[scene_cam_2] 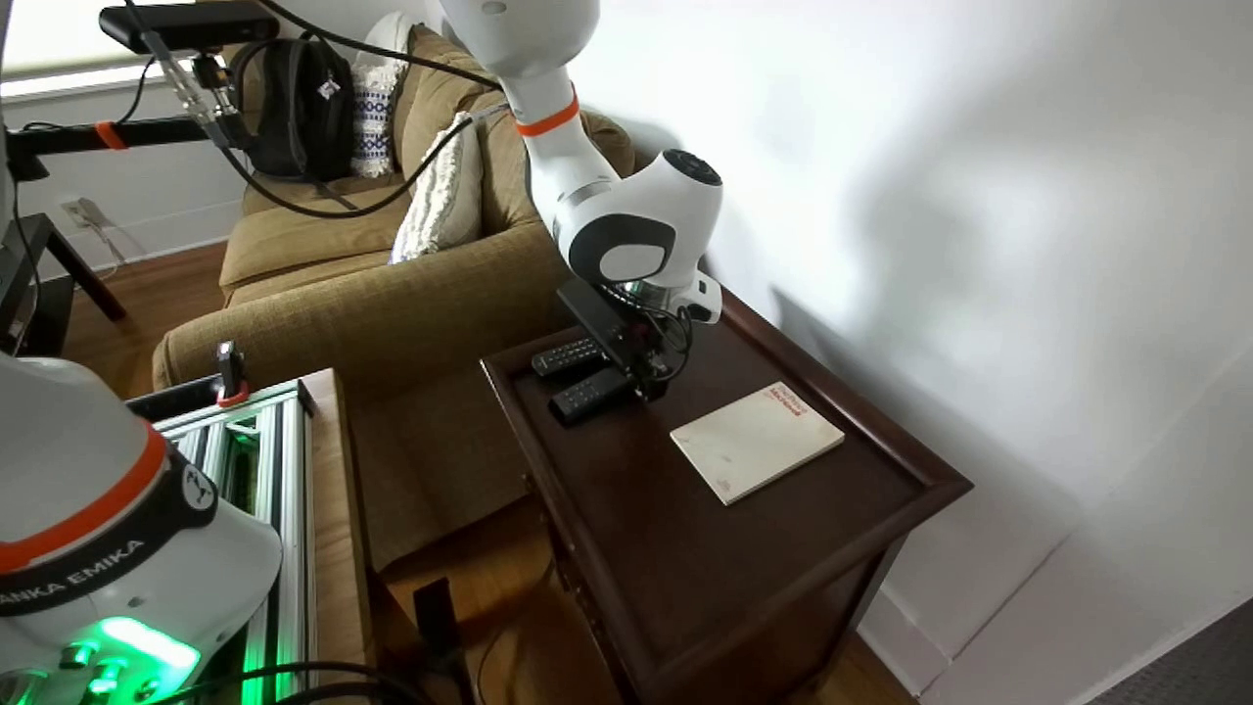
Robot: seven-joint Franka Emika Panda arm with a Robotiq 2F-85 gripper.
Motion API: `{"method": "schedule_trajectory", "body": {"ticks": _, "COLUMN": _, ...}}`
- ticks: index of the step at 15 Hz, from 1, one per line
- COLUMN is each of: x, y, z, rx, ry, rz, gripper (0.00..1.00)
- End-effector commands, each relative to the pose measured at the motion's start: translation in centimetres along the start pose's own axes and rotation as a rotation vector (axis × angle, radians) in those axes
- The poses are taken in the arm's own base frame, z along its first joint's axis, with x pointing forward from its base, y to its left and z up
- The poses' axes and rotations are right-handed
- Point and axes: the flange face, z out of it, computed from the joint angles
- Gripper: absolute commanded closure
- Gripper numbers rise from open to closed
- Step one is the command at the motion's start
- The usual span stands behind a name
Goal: Flip the white book over then put the remote control on the right on top of the book.
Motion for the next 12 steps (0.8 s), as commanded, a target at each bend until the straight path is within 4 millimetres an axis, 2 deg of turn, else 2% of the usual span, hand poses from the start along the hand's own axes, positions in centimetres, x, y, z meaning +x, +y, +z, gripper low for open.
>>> {"method": "schedule_trajectory", "body": {"ticks": 1, "x": -0.4, "y": 0.4, "z": -0.6, "rx": -0.006, "ry": 0.025, "rz": 0.034, "gripper": 0.73}}
{"method": "schedule_trajectory", "body": {"ticks": 5, "x": -0.8, "y": 0.7, "z": -2.0, "rx": -0.012, "ry": 0.033, "rz": 0.048, "gripper": 0.74}}
{"method": "schedule_trajectory", "body": {"ticks": 12, "x": -1.8, "y": 3.1, "z": -7.9, "rx": -0.071, "ry": 0.087, "rz": 0.088, "gripper": 0.74}}
